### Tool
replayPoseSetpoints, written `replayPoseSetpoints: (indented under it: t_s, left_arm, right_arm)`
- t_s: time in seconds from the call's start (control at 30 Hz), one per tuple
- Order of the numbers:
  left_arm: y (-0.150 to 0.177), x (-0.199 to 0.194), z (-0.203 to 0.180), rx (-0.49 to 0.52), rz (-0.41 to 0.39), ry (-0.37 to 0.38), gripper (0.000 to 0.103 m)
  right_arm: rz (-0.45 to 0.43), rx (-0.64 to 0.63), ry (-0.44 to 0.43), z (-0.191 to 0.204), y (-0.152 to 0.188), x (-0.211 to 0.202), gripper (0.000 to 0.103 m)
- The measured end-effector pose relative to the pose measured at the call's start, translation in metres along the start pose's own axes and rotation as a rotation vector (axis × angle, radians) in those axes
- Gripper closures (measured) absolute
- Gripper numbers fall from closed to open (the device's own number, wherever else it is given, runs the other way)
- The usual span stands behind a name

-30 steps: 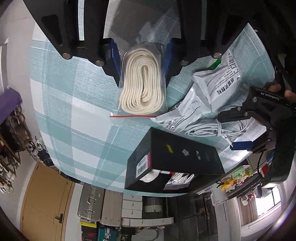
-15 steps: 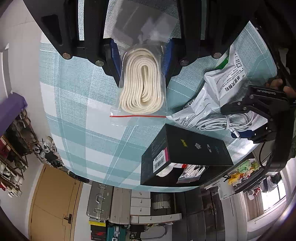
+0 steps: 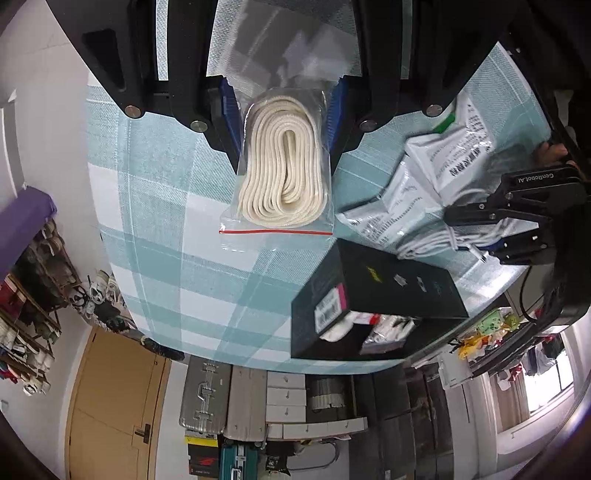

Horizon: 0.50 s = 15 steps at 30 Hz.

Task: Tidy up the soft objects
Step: 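Grasp the bagged cream rope with the right tool while the left tool grasps the white cable, then carry the rope bag with the right tool while the left tool carries the cable over the box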

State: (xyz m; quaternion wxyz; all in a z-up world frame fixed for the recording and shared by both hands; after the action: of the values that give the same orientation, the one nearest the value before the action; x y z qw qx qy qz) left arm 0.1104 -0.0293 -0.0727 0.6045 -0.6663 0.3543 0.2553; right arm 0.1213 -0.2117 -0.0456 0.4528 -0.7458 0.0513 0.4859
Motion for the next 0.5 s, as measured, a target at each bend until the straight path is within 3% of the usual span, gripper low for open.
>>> replayPoseSetpoints:
  t_s: [0.5]
  left_arm:
    - [0.001,-0.031,0.002,-0.019,-0.064,0.057,0.073]
  right_arm:
    - [-0.072,-0.043,-0.052,0.025,-0.016,-0.014,0.063]
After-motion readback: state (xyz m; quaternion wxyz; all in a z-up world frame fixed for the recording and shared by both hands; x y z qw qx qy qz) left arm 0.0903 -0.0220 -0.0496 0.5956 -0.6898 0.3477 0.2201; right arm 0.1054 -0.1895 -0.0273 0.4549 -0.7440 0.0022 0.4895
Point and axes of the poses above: each gripper's, at about its wrist camera, not at the fingertips, and x roughly the way its jaws point, z to its left, y to its underside, the point moved 7 cm from there along x, roughly the way its jaws point, and after that the axes turned 7 degrees about -x, right-handed, at the moved point
